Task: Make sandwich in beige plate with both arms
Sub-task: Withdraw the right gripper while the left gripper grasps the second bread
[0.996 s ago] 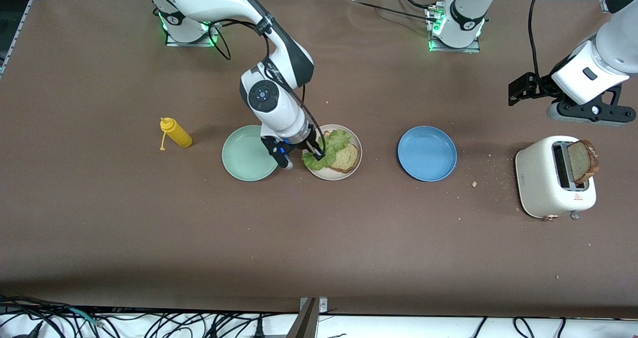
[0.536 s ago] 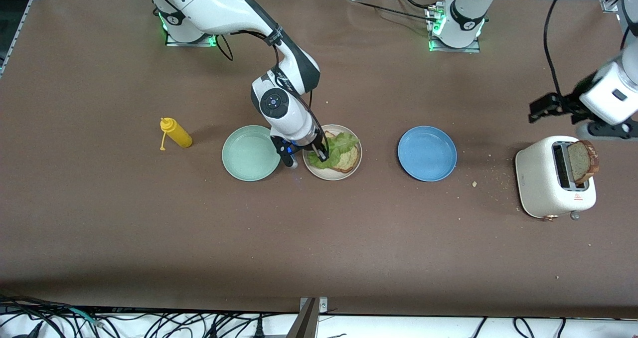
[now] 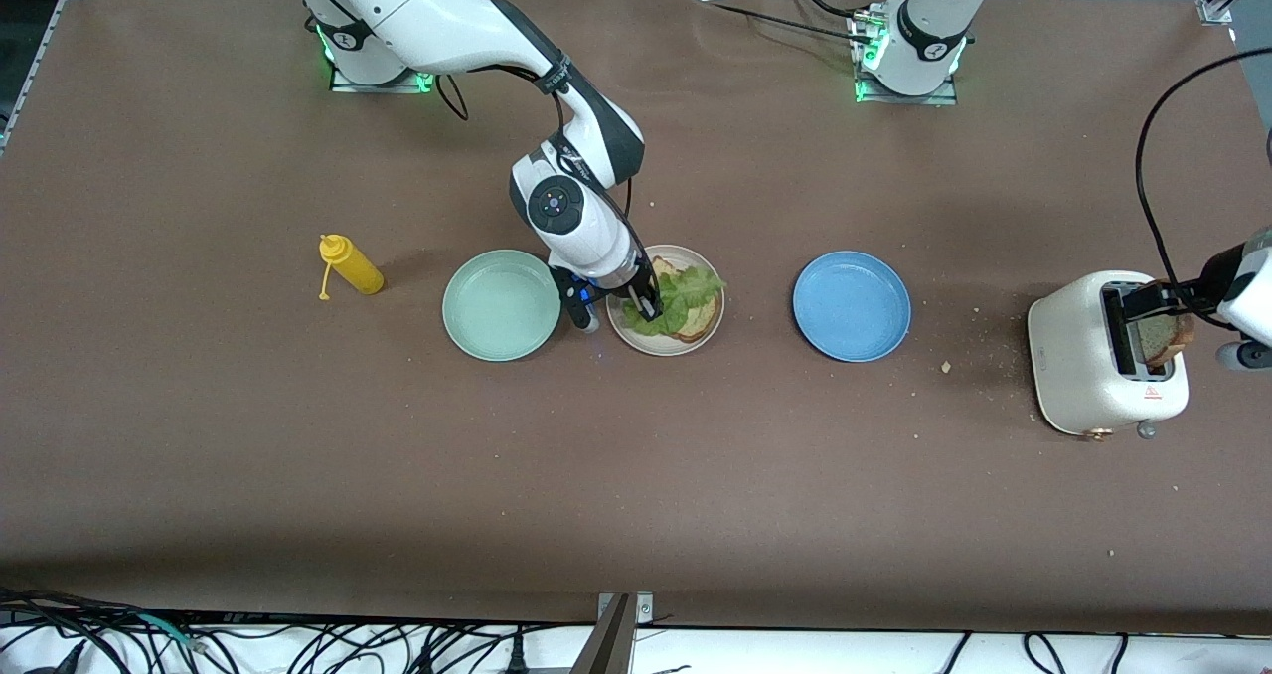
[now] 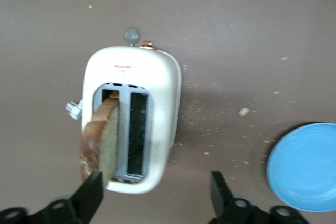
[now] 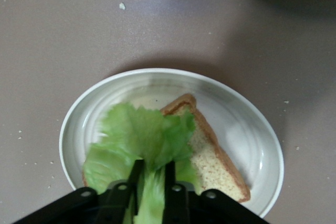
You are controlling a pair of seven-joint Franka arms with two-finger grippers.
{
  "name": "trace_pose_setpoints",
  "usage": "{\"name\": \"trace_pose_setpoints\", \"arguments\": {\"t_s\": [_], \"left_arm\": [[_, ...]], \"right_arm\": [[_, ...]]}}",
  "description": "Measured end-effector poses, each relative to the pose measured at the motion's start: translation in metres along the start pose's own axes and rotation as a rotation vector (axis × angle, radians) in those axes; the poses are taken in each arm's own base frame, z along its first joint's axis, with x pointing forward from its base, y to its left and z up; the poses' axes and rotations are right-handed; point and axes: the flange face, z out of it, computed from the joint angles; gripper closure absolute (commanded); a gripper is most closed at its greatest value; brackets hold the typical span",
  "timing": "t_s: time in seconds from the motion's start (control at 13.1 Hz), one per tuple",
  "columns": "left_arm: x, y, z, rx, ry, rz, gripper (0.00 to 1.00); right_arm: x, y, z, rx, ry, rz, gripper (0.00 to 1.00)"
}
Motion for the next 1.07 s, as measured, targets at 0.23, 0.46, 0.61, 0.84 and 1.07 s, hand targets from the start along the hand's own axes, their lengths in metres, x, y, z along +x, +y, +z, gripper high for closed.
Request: {"name": "trace_pose_setpoints", "arguments": {"t_s": [0.23, 0.46, 0.61, 0.84, 1.07], "left_arm": [[0.006, -0.033, 0.038, -0.013, -0.037, -0.014, 0.24], [0.008, -0.053, 0.055, 0.012, -0.046, -0.016, 0.49], [0.009, -0.055, 0.06, 0.024, -0.053, -0.013, 0.99], [0.009, -0.058, 0.069, 0.019, -0.069, -0.017, 1.0], [0.008, -0.059, 0.07, 0.018, -0.071, -0.019, 1.0]], "right_arm": [[-0.002, -0.006, -0.008, 0.018, -0.004, -0.002, 0.01], [-0.002, -0.023, -0.048, 0.022, -0.005, -0.024, 0.01], [0.011, -0.034, -0.107, -0.008, 0.0, -0.09, 0.01], [0.061, -0.038, -0.214, -0.067, 0.007, -0.27, 0.01], [0.14, -0.024, -0.302, -0.129, 0.047, -0.504, 0.01]]}}
